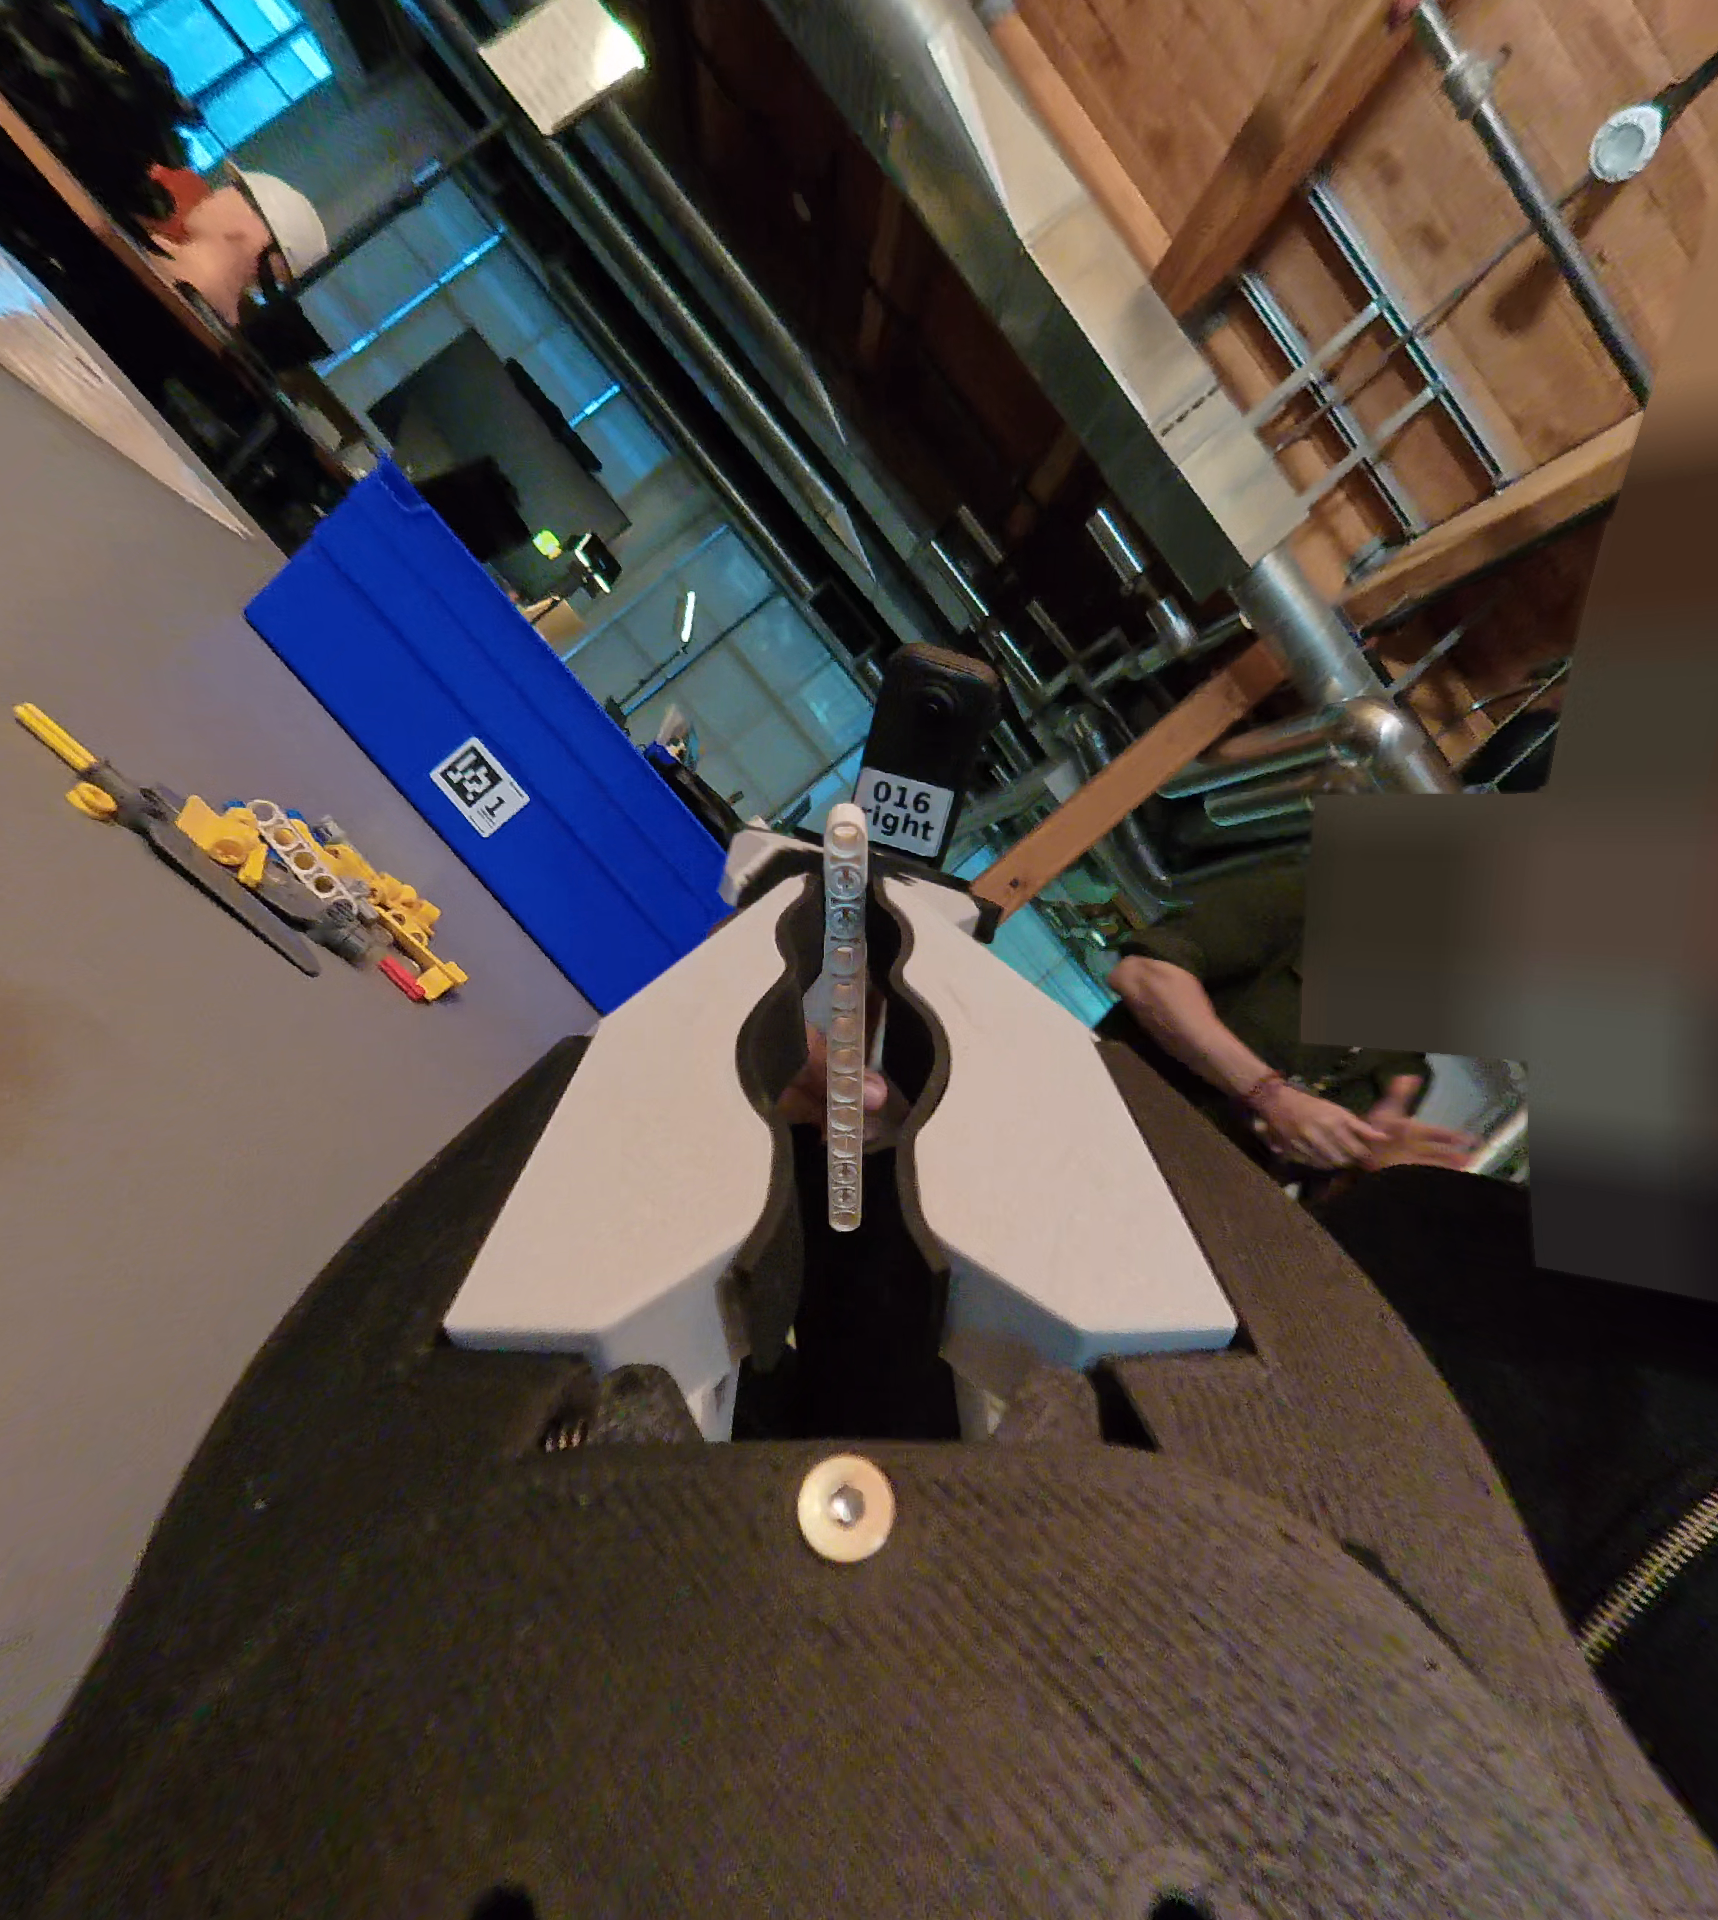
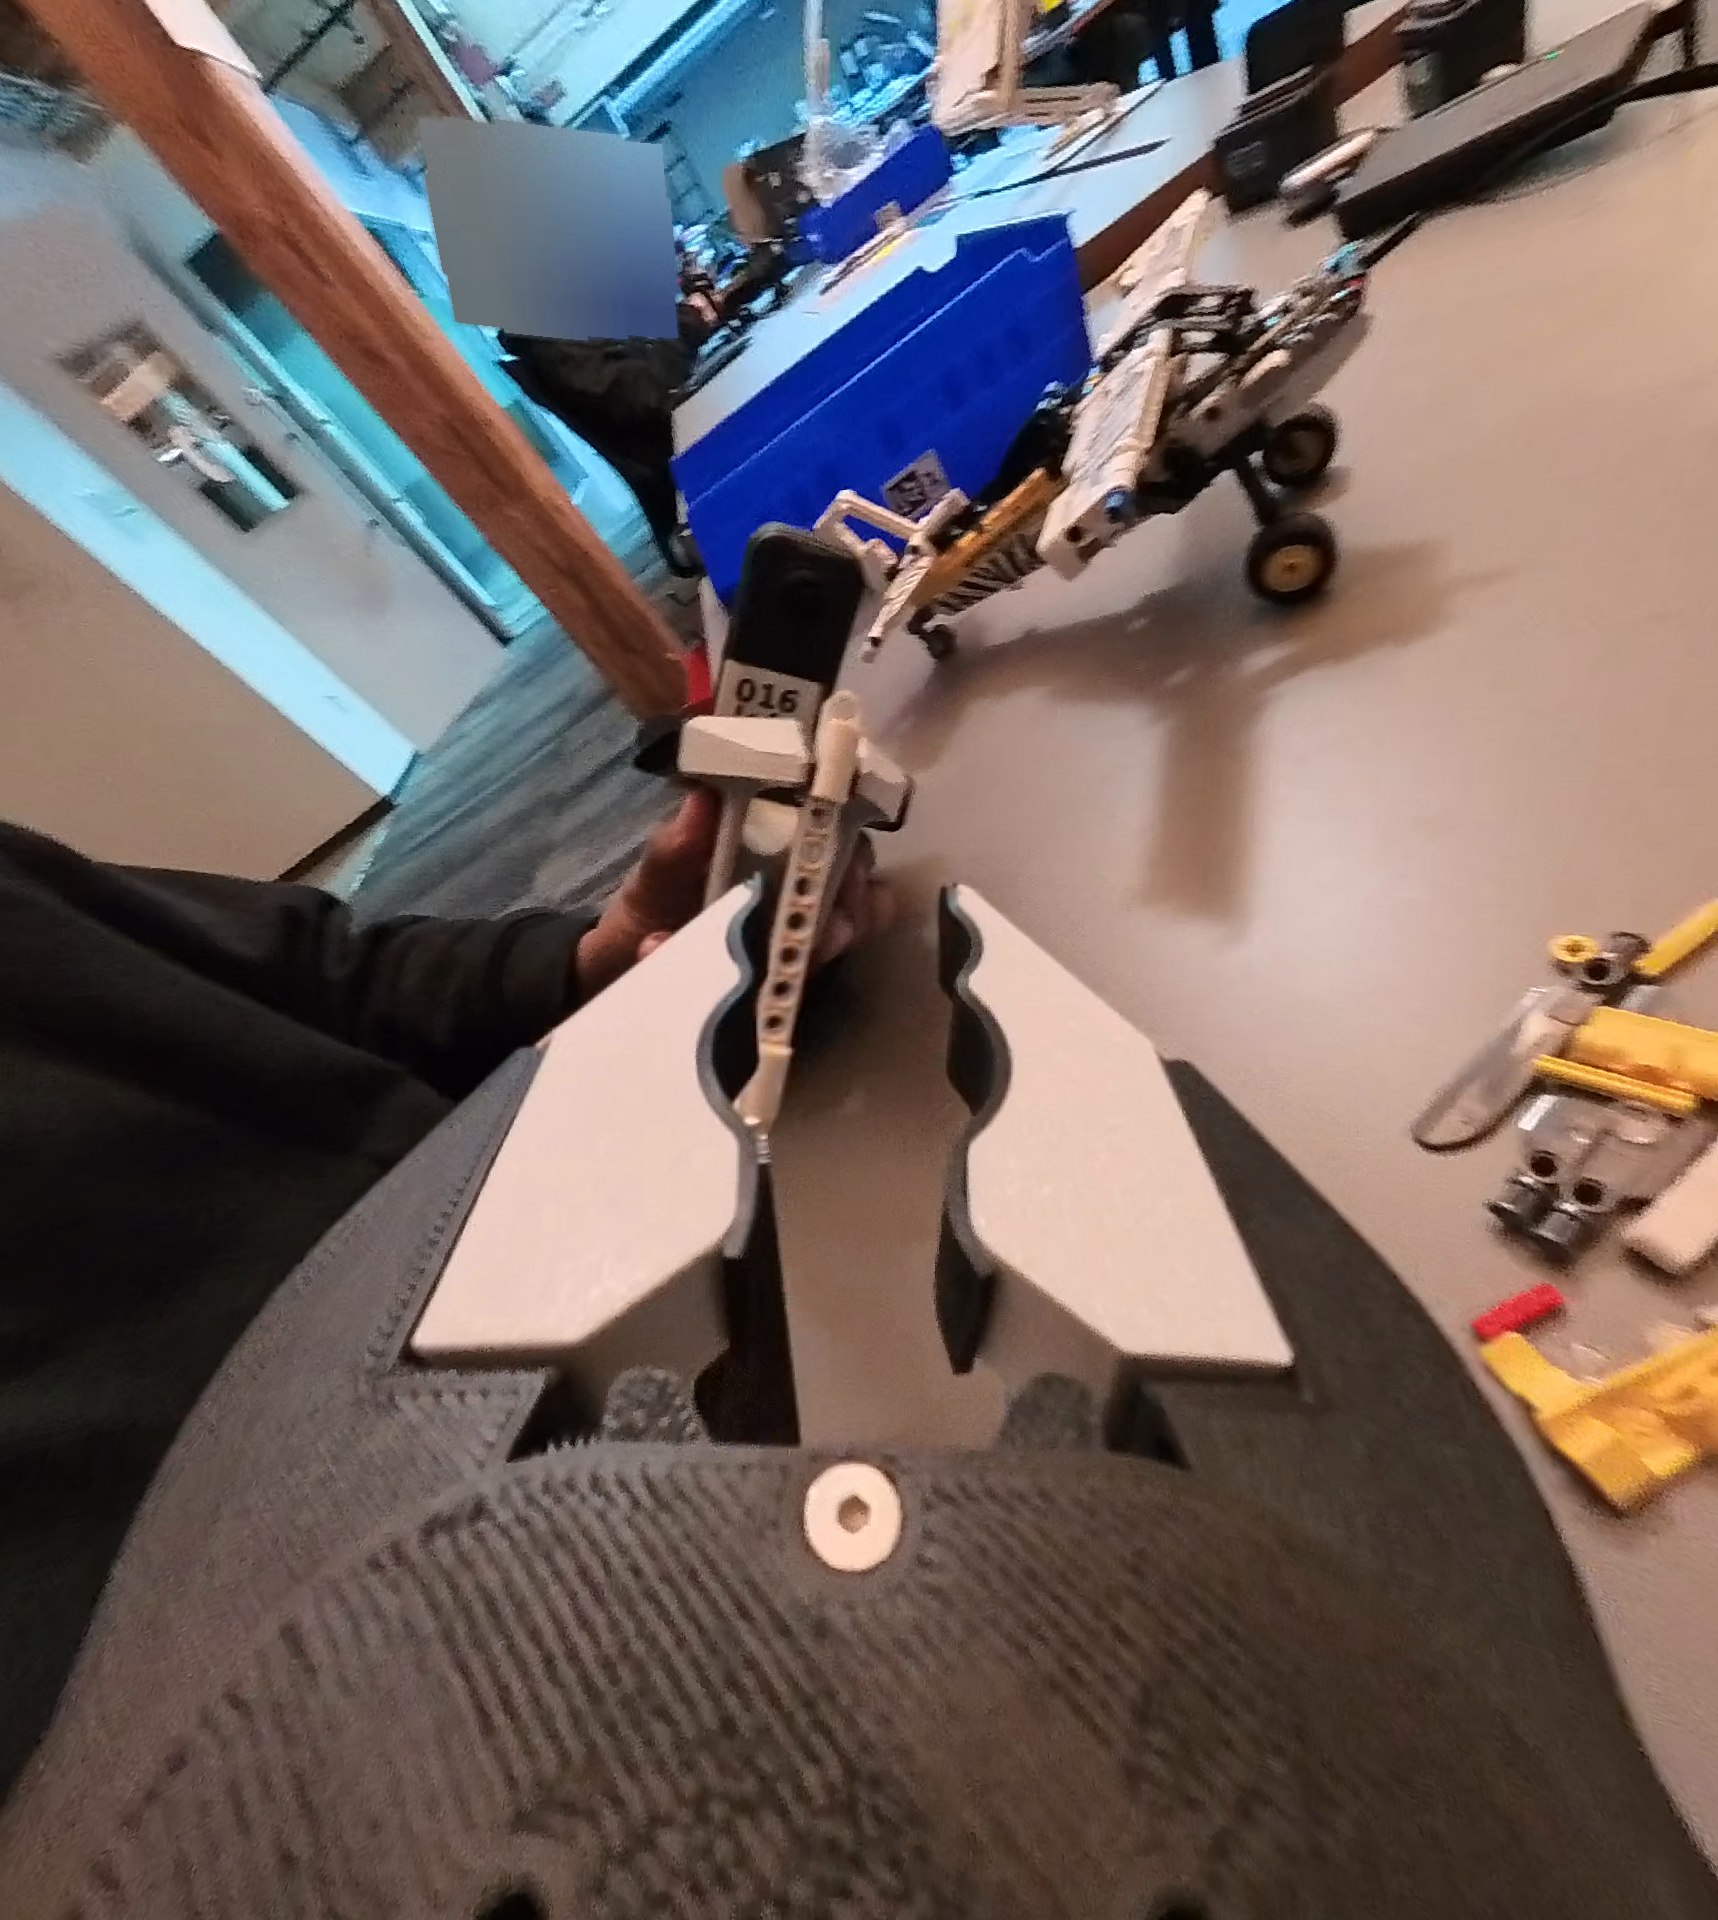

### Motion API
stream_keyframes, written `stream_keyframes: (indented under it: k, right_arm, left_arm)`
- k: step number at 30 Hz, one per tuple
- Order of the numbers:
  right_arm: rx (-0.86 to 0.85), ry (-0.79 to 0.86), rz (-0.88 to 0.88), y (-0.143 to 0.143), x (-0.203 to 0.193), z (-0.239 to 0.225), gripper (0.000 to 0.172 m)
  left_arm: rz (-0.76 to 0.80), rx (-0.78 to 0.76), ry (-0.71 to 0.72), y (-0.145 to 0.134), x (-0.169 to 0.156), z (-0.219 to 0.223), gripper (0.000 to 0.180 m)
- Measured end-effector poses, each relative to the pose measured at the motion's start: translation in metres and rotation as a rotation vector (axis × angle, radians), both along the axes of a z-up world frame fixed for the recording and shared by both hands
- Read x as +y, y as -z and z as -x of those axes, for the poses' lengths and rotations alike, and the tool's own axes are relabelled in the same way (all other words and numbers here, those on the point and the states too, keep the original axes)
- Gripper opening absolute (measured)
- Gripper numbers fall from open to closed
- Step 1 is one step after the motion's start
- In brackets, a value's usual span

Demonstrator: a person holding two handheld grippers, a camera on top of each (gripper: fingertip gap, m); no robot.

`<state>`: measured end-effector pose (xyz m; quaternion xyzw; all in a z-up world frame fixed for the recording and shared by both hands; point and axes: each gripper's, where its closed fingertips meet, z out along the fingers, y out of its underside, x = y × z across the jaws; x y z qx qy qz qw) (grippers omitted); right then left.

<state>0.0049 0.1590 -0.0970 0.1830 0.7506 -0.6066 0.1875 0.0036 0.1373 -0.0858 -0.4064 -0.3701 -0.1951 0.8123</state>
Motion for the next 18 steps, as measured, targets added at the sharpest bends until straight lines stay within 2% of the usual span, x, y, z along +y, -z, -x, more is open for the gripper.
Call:
stream_keyframes:
  k: [6, 9, 14, 15, 18]
  right_arm:
    - [-0.051, -0.144, -0.031, 0.010, 0.000, -0.022, 0.030]
    - [-0.088, -0.220, -0.036, 0.020, -0.002, -0.032, 0.024]
    - [-0.106, -0.232, -0.026, 0.026, -0.008, -0.031, 0.014]
    - [-0.099, -0.227, -0.028, 0.027, -0.008, -0.031, 0.007]
    - [-0.068, -0.178, -0.018, 0.025, -0.009, -0.021, 0.005]
  left_arm:
    - [-0.026, 0.032, -0.099, -0.005, -0.014, 0.004, 0.003]
    - [-0.017, 0.049, -0.143, -0.006, -0.018, 0.005, 0.003]
    - [-0.017, 0.067, -0.174, -0.008, -0.021, 0.005, 0.003]
    - [-0.021, 0.069, -0.187, -0.008, -0.023, 0.005, 0.003]
    - [-0.037, 0.076, -0.217, -0.010, -0.029, 0.006, 0.003]
